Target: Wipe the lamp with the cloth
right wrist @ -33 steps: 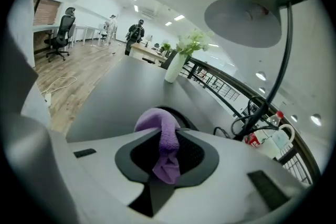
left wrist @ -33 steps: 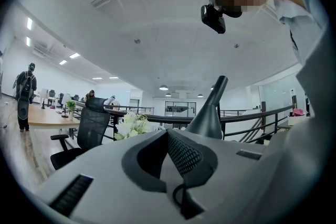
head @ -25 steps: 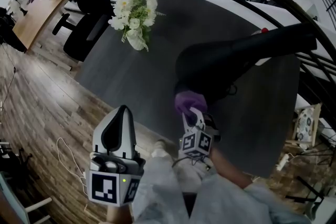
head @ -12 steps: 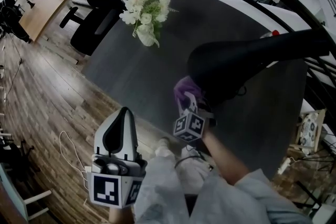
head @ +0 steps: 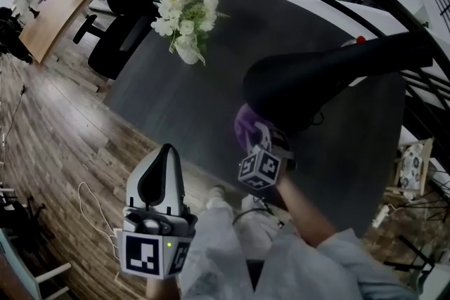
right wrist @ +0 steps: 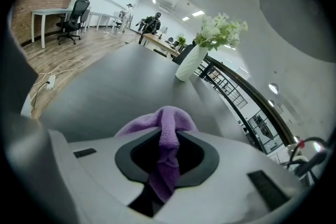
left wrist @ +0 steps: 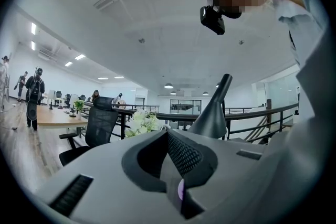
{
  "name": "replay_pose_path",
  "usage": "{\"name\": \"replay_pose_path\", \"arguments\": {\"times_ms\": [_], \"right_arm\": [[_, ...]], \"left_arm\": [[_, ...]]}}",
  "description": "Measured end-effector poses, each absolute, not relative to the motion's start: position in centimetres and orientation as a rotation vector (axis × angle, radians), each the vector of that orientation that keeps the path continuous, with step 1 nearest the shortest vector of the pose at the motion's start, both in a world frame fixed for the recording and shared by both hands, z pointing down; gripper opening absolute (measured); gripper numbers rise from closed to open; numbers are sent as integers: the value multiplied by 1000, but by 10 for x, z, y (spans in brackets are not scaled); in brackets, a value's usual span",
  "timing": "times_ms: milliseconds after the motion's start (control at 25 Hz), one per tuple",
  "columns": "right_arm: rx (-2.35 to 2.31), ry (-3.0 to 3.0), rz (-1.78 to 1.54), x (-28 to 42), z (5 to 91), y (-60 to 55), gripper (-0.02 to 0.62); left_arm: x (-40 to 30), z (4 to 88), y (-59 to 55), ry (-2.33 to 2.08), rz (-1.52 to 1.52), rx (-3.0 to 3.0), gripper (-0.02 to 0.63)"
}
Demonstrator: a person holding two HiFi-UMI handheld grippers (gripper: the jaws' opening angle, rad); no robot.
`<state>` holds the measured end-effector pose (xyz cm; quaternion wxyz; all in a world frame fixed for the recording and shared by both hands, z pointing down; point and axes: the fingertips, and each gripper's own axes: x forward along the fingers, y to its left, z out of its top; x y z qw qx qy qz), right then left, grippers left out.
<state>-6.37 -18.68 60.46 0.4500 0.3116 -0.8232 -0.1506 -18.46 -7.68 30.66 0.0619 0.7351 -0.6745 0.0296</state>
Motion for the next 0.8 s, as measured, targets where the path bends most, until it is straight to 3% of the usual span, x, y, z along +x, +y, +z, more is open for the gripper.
{"name": "replay_pose_path", "arguments": {"times_ms": [800], "right_arm": [[1036,-1886,-175,61,589,-160,60]], "left_arm": [[-155,302,-94,-1875,45,2361,6]]}}
